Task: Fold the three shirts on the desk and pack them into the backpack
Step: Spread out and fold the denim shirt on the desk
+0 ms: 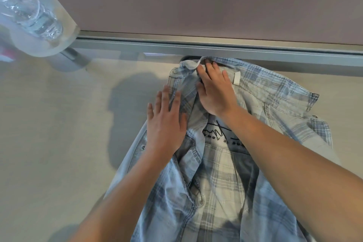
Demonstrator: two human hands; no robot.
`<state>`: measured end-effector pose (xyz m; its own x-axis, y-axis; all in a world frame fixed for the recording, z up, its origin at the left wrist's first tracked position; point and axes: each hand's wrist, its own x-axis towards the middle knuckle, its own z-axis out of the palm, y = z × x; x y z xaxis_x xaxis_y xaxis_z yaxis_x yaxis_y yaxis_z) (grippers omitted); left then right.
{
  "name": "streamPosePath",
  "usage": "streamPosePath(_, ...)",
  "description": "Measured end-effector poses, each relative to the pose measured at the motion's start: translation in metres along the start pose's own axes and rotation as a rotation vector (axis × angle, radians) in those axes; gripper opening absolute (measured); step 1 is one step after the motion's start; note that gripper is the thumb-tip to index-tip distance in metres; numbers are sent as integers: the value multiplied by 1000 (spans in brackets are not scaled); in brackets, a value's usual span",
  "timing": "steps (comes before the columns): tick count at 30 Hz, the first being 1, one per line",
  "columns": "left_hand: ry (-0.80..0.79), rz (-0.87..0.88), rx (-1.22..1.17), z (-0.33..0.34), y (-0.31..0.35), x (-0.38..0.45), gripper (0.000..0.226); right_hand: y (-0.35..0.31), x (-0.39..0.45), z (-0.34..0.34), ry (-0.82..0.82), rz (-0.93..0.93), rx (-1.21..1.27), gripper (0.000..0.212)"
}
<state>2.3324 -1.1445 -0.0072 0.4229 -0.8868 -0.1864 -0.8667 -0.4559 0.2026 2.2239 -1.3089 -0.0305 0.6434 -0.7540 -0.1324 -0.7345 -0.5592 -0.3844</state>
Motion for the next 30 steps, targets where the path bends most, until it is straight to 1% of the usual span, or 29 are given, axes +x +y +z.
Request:
streamPosePath(3,-10,-31,-35,0,-5,-18,62,-4,-5,2,-3,8,9,57)
streamPosePath(7,-27,-43,-58,-1,-13,-42,64,-9,-39,6,-12,-1,36,56)
streamPosePath(10,-8,-33,-68,2,-19,-62,57,-17,-87,10,-31,-8,103,57)
streamPosePath(12,-22,-42,-81,2,-23,-75,56,-26,-125,12,-17,7,111,59)
streamPosePath(15,-66,-66,-76,2,-33,-92,58,-43,-182,19,-24,81,87,63)
streamPosePath(18,-90,-72,-27,2,-40,-108,60,-61,-221,41,-106,137,-3,68)
streamPosePath(23,-138,-91,-13,3,-58,-128,60,-75,-221,67,-108,235,-95,70)
streamPosePath(27,-162,-59,71,7,-76,-148,63,-83,-213,67,-135,275,-128,73)
streamPosePath(30,-175,-53,65,6,-85,-165,62,-90,-216,61,-135,301,-101,72)
